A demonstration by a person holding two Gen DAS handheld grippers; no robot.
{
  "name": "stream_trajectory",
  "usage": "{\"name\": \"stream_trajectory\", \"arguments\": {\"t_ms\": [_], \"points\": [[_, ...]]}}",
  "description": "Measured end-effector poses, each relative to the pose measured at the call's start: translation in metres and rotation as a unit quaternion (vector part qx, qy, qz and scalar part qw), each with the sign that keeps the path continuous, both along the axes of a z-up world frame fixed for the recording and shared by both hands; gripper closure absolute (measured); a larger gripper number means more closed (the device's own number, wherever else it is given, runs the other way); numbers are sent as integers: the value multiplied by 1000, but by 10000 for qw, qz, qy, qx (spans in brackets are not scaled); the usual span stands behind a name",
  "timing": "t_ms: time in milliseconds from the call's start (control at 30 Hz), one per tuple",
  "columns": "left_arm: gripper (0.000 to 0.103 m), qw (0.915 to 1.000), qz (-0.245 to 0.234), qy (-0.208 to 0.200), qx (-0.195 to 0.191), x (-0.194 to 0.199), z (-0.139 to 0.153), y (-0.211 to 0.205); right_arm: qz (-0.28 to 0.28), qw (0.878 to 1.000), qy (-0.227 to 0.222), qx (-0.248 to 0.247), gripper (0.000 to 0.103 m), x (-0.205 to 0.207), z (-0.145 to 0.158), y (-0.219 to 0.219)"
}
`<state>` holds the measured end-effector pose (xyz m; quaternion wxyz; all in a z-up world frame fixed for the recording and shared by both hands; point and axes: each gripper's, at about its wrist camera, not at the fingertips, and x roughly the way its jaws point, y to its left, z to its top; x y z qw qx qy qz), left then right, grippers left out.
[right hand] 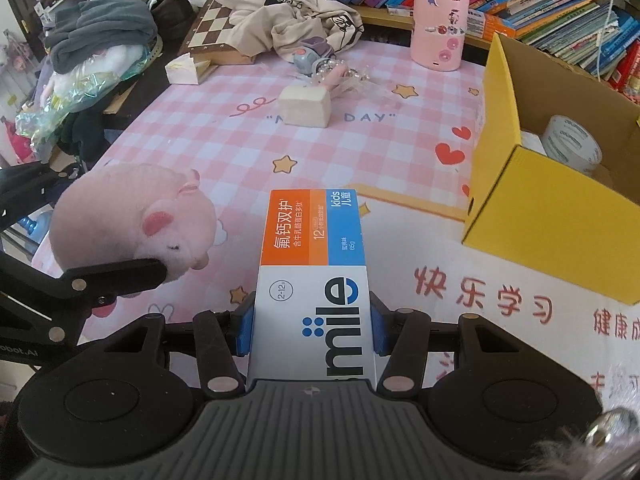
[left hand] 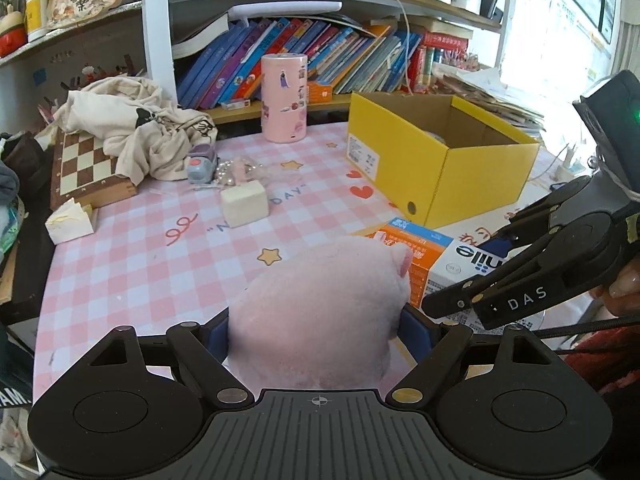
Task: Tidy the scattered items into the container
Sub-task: 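Carry the toothpaste box and plush pig toward the yellow box with both tools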
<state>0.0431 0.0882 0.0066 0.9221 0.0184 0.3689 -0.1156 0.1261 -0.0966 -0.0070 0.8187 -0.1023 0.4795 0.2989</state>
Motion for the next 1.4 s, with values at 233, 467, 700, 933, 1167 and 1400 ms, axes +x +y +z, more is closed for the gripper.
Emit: {"name": "stream_trajectory", "arguments": {"t_ms": [233,467,700,933,1167,1400], "points": [[19,9997,-239,14,-98,-5,-1,-15,-184,9998,64,-37,53,-13,-1,-16],[19,9983,-563,37,-118,-4,-2,-31,-504,9987,107,-44,53,-23,-2,-37],[19,9954,-952,66,-132,-3,-3,-50,-901,9958,153,-20,53,-31,-3,-59],[19,9923,-1227,39,-152,1,-1,-64,-1236,9922,151,13,53,-35,0,-77],[19,9905,-1353,25,-242,6,1,-75,-1613,9869,29,50,53,-34,3,-99],[19,9872,-1568,-89,-276,12,9,-91,-1975,9803,-35,56,53,-35,7,-126]]}}
